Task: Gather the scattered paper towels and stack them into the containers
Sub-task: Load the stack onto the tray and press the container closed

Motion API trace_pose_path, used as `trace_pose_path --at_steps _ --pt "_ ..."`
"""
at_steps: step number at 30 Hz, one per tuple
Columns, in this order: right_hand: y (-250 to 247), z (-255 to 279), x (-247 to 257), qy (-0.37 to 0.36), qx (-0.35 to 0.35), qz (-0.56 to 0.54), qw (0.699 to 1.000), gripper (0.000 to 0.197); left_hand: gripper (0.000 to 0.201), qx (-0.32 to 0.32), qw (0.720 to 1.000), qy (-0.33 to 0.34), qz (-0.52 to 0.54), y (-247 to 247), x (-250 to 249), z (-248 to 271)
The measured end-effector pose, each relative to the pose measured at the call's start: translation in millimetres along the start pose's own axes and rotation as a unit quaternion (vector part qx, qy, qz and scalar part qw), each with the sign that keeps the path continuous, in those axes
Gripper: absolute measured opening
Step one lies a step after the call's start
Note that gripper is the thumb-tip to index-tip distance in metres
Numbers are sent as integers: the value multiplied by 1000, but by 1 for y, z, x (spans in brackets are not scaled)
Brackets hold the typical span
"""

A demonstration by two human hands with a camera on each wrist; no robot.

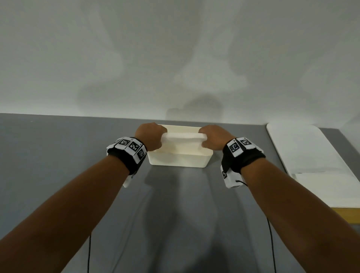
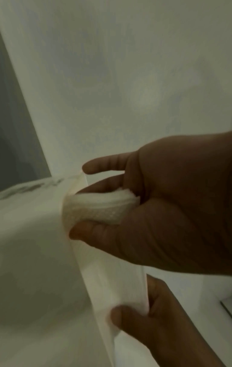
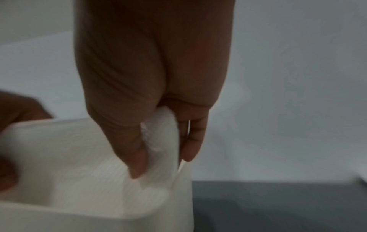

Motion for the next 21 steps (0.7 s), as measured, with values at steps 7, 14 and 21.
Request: trace_pose_path --at_steps 7,14,21 --pt "-5 9 -42 104 -86 -399 907 44 54 16 885 -163 436 9 48 1" --pt "3 -4 -26 143 -153 -227 951 57 77 13 932 -211 296 17 31 -5" --pt "18 -16 -11 122 -128 -80 981 45 49 7 967 -199 161 15 16 -9"
Point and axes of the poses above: each hand's wrist, its own z-axis away from the middle knuckle, its own y-axis out of the palm, x = y × z, the point moved 7 cm from there along -z, towards the middle knuckle, and after that the axes turned 6 degrees about -z, right-handed, at the moved point
